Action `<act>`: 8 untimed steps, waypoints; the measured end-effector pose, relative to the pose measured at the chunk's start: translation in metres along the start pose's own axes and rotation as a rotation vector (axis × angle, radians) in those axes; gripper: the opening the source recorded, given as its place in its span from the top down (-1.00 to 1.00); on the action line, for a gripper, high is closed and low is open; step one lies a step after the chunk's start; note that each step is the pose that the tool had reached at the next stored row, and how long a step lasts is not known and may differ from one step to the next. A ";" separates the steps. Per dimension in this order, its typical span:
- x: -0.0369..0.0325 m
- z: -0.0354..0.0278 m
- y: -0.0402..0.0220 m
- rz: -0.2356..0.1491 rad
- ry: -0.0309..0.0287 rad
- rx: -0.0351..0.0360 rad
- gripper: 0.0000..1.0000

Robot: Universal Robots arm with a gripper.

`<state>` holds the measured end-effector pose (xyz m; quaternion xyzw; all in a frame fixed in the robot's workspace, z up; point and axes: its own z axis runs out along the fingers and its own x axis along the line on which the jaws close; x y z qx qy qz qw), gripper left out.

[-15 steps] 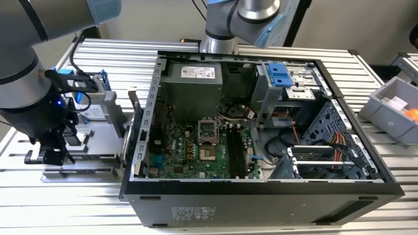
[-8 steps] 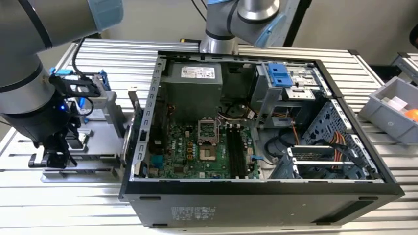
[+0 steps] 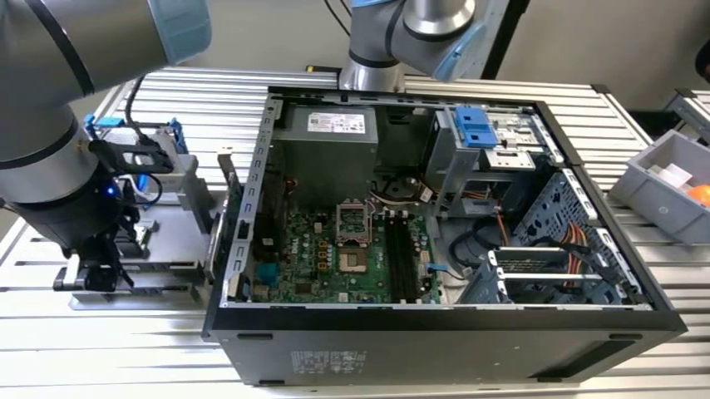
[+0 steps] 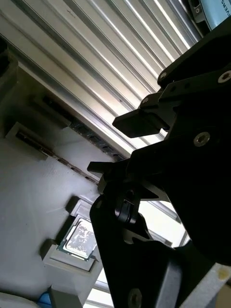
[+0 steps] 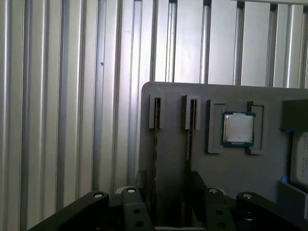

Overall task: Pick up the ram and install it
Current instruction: 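Pick up the ram and move it above insertion slot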

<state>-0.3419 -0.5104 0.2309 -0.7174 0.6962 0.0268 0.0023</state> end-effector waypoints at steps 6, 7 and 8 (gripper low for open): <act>0.0022 0.0078 -0.0004 0.000 0.0000 -0.0001 -1.00; 0.0025 0.0092 -0.0005 0.000 -0.0001 0.0000 -1.00; 0.0028 0.0105 -0.0005 0.000 -0.0001 0.0000 -1.00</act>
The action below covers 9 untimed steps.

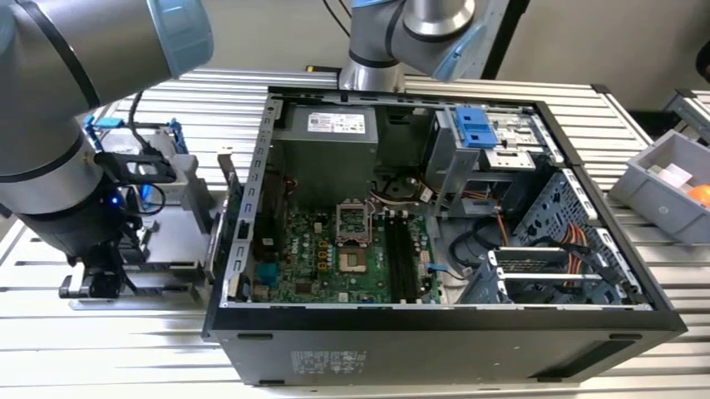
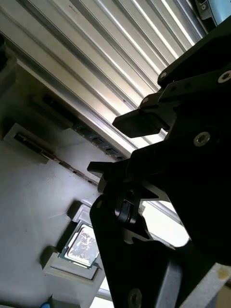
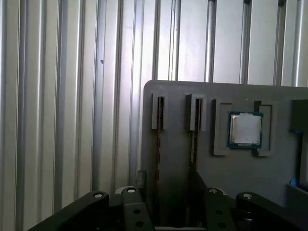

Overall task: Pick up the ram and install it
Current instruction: 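Pick up the ram and move it above insertion slot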

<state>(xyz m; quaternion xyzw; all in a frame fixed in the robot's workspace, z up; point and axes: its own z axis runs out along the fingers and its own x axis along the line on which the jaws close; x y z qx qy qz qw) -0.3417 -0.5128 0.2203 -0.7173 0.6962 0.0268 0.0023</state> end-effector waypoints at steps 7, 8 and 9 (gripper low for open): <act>0.0020 0.0085 -0.0003 0.000 0.0002 -0.0002 -1.00; 0.0023 0.0096 -0.0003 0.000 0.0000 0.0000 -1.00; 0.0026 0.0107 -0.0004 0.000 0.0001 -0.0001 -1.00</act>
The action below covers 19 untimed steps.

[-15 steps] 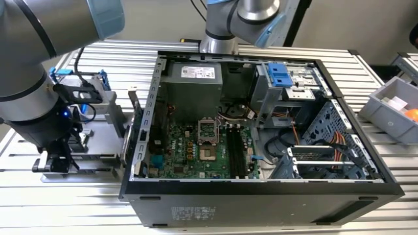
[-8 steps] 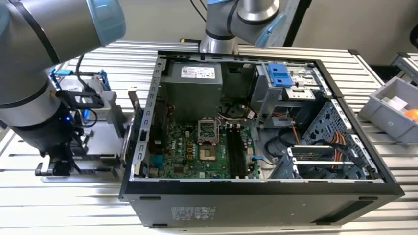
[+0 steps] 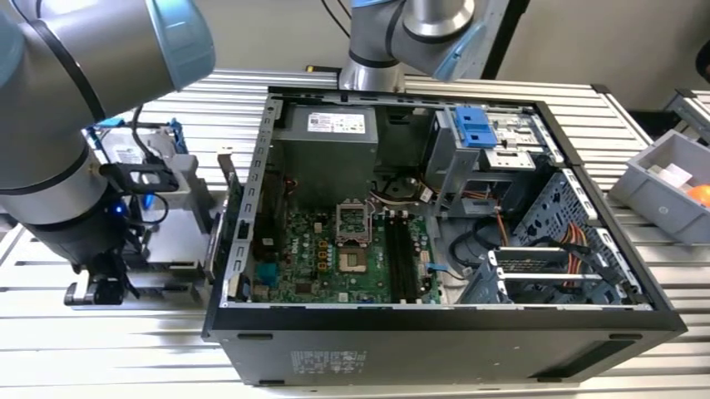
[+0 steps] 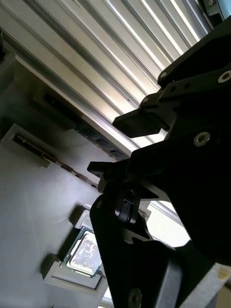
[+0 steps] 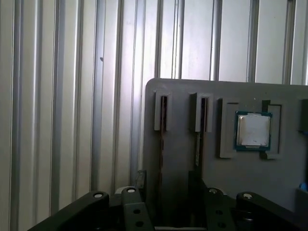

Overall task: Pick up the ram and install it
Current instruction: 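Pick up the ram and move it above insertion slot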

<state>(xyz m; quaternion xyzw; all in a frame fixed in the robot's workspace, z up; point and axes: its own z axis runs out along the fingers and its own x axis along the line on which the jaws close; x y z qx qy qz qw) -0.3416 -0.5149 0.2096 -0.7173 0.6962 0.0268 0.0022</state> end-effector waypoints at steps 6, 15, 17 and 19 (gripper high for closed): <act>0.0030 0.0052 -0.0001 0.000 0.0000 0.0000 -1.00; 0.0055 0.0124 -0.0003 0.000 0.0000 0.0000 -1.00; 0.0056 0.0138 -0.0003 0.000 0.0000 -0.0001 -1.00; 0.0056 0.0142 -0.0003 0.000 0.0000 -0.0001 -1.00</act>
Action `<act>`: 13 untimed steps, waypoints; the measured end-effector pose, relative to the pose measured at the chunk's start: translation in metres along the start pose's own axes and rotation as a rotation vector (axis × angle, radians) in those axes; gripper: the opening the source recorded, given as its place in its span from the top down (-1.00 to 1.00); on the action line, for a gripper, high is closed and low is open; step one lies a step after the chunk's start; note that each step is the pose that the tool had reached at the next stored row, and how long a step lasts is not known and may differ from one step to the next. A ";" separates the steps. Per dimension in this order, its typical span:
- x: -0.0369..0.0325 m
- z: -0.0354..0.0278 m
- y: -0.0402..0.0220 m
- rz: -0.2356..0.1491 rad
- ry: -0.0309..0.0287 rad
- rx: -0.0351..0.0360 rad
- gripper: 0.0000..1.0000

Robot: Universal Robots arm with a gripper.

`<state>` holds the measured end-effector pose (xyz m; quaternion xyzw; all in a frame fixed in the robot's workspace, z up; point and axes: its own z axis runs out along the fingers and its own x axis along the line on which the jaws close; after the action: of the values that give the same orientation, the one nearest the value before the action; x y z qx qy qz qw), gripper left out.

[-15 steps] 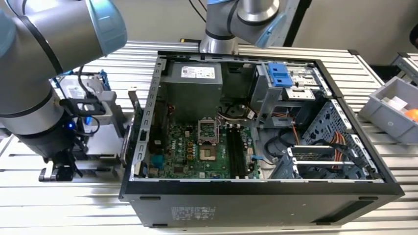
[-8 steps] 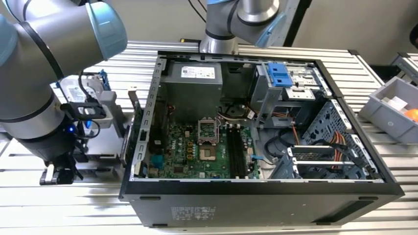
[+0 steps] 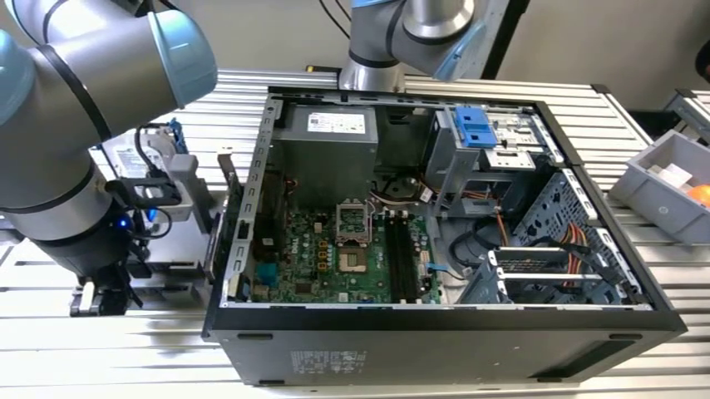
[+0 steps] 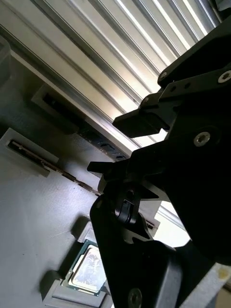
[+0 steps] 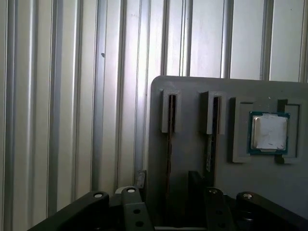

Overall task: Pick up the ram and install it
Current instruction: 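Pick up the ram and move it above insertion slot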

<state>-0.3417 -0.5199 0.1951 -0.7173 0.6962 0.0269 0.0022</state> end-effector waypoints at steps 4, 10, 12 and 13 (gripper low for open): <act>0.0000 0.0002 0.0000 0.000 0.0000 -0.0001 -1.00; 0.0000 0.0006 0.0000 0.000 0.0000 0.0000 1.00; 0.0000 0.0006 -0.0001 0.000 0.0000 0.0000 1.00; 0.0000 0.0007 -0.0001 0.000 0.0000 0.0000 1.00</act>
<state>-0.3416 -0.5199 0.1944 -0.7173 0.6962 0.0268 0.0022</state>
